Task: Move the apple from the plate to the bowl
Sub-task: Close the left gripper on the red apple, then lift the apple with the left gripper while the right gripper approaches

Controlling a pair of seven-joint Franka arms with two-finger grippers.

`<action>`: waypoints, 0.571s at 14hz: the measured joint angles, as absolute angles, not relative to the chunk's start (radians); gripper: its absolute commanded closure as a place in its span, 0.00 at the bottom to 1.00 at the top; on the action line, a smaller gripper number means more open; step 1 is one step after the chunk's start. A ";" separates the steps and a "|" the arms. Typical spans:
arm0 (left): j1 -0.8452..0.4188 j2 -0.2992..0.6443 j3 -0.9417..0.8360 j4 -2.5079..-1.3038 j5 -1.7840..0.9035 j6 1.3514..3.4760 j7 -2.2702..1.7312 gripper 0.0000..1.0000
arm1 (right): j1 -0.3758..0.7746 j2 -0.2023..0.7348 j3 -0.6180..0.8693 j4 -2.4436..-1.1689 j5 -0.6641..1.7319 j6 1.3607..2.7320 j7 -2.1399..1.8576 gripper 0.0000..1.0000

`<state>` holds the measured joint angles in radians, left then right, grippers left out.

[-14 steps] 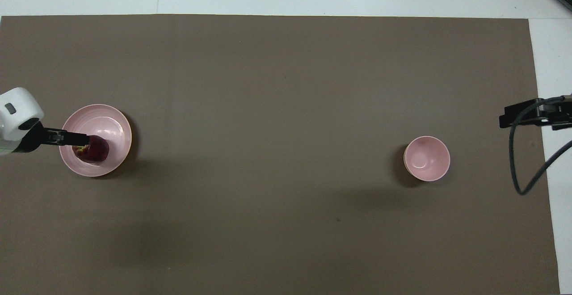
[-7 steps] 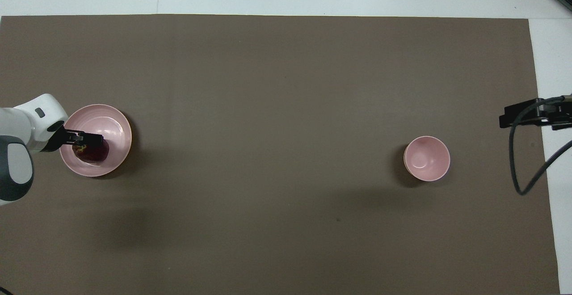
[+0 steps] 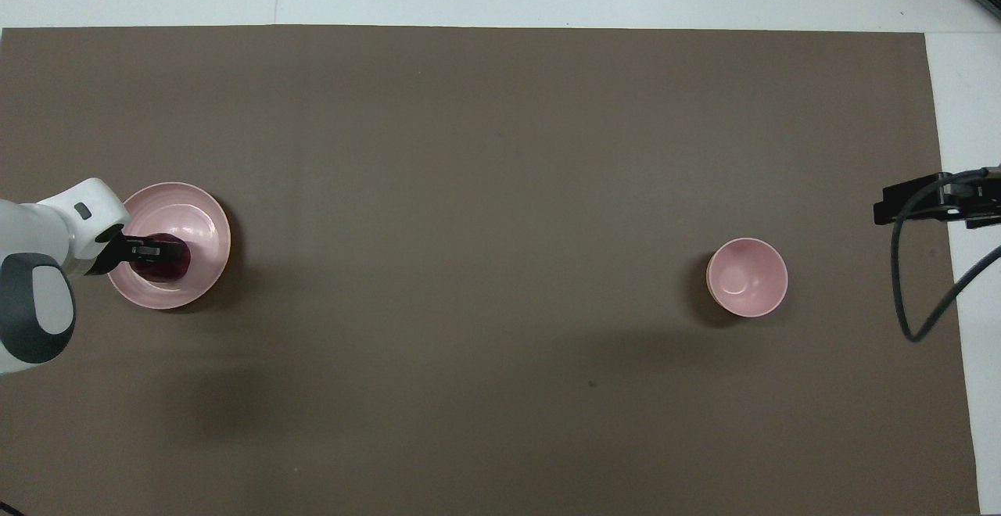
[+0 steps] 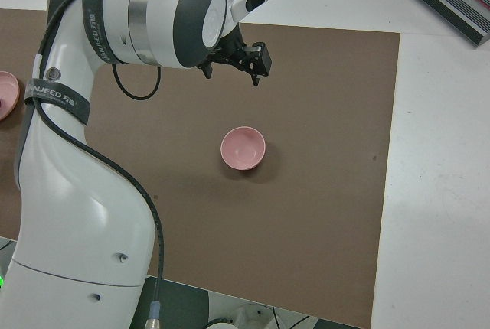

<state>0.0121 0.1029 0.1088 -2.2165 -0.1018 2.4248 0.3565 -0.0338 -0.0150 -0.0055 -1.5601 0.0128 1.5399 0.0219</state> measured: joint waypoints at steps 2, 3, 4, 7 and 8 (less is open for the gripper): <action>0.010 0.091 0.108 -2.206 -0.102 2.425 0.356 1.00 | -0.031 -0.017 -0.002 -1.565 0.013 1.537 0.022 0.00; 0.009 0.076 0.107 -2.202 -0.102 2.417 0.356 1.00 | -0.029 -0.024 0.003 -1.580 0.013 1.541 0.022 0.00; 0.007 0.053 0.104 -2.199 -0.103 2.394 0.356 1.00 | -0.025 -0.034 0.007 -1.603 0.016 1.555 0.022 0.00; 0.005 -0.042 0.090 -2.162 -0.116 2.209 0.353 1.00 | 0.010 -0.058 0.010 -1.703 0.052 1.626 0.067 0.00; 0.003 -0.069 0.083 -2.140 -0.155 2.130 0.352 1.00 | 0.026 -0.058 0.011 -1.731 0.076 1.647 0.103 0.00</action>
